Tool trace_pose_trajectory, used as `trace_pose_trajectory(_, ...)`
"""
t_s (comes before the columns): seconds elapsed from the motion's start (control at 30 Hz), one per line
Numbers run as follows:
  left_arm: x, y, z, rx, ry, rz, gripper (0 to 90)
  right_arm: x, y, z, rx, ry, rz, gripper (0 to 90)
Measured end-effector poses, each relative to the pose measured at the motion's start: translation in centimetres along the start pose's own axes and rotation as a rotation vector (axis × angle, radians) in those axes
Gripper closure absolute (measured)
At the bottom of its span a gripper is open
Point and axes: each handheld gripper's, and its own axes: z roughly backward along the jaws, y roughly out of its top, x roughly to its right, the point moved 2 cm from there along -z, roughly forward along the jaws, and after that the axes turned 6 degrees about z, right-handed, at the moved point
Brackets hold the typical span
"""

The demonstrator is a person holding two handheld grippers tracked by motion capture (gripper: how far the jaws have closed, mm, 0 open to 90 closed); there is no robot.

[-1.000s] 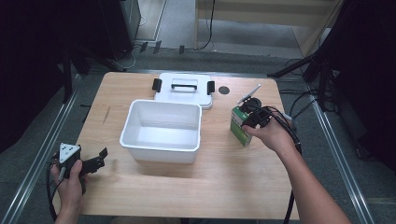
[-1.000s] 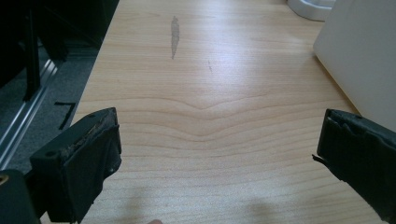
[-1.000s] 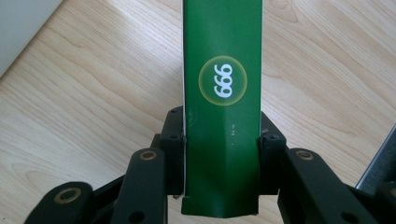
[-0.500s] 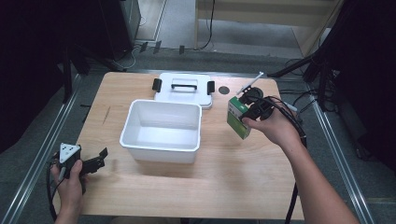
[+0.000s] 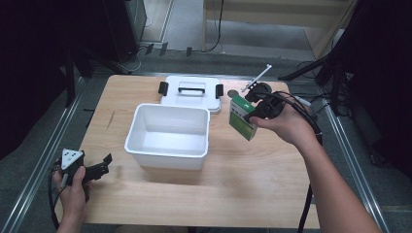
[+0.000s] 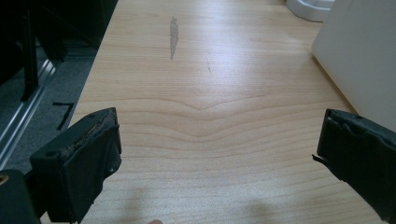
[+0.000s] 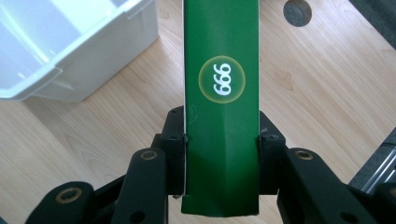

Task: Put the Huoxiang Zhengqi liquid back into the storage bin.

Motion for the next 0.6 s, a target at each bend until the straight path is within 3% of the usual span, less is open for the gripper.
trace_pose_trajectory(0.23,0.0,0.0,0.0,-0.001,-0.001,-0.001,0.2,-0.2,1.2,1.6,0.04,0.023,0.031,65.0)
trace_pose_trajectory(0.6,0.0,0.0,0.0,0.0,-0.006,0.003,0.2,-1.9,3.1,3.5,0.088,0.07,0.152,65.2)
